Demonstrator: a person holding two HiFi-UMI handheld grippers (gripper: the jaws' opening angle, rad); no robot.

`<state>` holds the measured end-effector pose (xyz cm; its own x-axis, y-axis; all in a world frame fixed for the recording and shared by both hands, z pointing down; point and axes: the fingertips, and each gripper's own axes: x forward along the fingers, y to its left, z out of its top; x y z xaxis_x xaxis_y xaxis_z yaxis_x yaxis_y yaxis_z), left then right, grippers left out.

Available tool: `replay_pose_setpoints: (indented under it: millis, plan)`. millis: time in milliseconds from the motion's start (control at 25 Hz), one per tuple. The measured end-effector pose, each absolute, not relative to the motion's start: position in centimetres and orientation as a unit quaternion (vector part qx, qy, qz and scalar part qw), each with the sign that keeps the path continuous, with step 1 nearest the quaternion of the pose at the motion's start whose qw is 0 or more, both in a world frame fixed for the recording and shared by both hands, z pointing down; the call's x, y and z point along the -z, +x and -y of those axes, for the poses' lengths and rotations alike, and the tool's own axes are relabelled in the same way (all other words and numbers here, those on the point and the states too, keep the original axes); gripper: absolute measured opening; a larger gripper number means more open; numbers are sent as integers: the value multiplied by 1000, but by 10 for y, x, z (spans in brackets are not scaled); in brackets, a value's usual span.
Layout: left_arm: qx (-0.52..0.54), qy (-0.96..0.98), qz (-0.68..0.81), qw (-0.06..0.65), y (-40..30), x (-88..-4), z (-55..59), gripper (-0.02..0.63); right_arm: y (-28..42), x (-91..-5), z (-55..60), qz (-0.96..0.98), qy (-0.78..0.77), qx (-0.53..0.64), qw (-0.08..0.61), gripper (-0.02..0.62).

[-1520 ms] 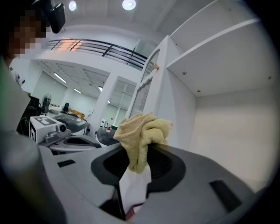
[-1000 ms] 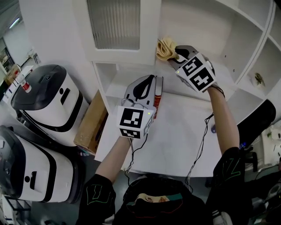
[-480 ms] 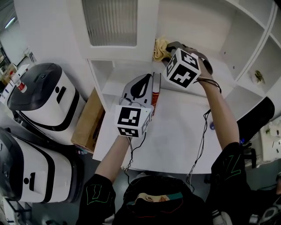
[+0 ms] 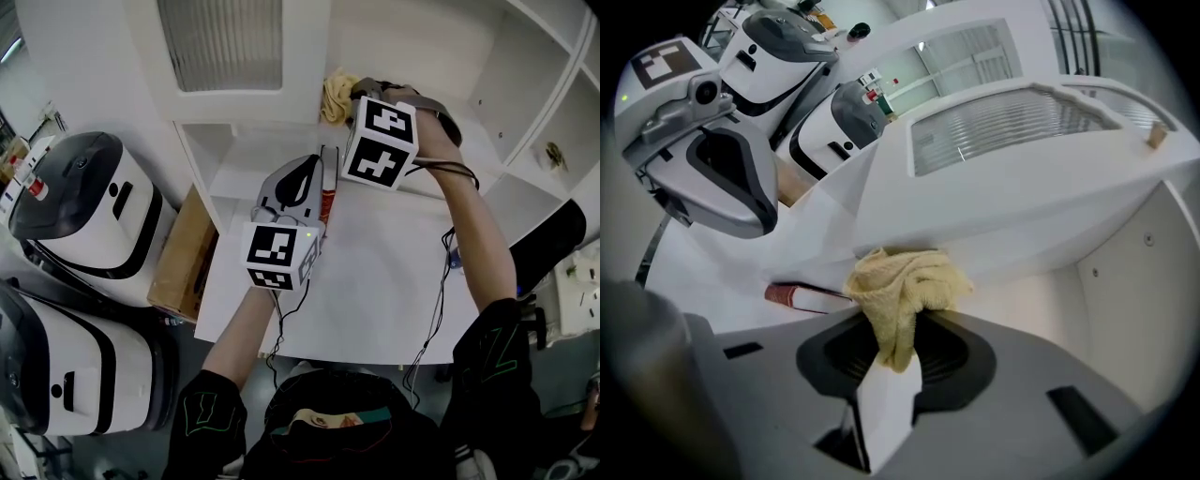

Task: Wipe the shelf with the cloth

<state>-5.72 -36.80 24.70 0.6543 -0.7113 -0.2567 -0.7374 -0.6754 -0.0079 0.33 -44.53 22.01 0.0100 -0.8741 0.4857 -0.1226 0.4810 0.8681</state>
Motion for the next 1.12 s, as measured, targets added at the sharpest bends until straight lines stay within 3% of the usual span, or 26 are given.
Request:
replay_pose_setpoints:
  millis: [640, 1120]
  plan:
    - [-116, -922, -367, 50, -20, -250, 371, 0, 52, -223, 424, 621, 417, 283, 600, 103]
    - [-105, -929, -353, 47, 3, -254, 363, 0, 58, -223, 415, 648, 433, 285, 558, 103]
